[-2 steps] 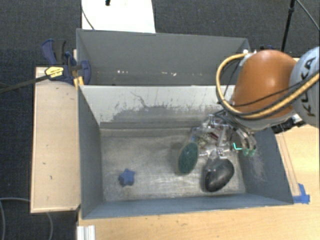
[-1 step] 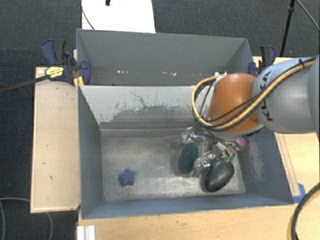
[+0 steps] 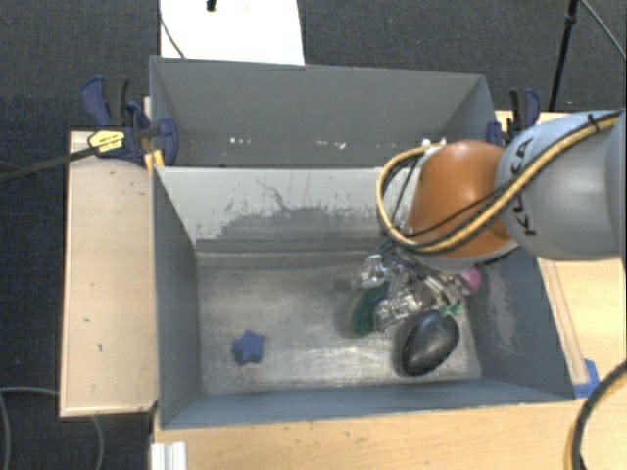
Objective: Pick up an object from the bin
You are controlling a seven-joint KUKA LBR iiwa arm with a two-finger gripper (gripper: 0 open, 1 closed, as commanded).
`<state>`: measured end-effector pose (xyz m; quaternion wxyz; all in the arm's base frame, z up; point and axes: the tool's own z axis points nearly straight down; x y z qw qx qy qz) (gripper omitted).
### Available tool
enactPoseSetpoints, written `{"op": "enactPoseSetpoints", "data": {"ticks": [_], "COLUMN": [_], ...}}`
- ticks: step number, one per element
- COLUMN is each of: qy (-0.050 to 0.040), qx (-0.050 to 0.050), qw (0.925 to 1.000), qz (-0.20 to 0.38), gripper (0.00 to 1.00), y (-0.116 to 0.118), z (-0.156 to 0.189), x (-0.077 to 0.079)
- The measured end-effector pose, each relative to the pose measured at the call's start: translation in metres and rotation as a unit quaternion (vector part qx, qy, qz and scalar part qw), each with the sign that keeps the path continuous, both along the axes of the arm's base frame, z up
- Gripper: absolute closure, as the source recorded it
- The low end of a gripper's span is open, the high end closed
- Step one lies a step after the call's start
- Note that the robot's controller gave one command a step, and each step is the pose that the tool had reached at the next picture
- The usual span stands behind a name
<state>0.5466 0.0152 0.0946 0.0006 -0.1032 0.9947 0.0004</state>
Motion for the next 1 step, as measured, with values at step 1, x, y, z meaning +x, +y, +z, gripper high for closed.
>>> {"op": "enactPoseSetpoints", "data": {"ticks": [1], "qy": [-0.0046], "qx": [0.0], "qw": [1.0], "qz": [-0.004], "gripper": [1.0], "y": [-0.0092], "z": [0.1441], "x": [-0.0062]}}
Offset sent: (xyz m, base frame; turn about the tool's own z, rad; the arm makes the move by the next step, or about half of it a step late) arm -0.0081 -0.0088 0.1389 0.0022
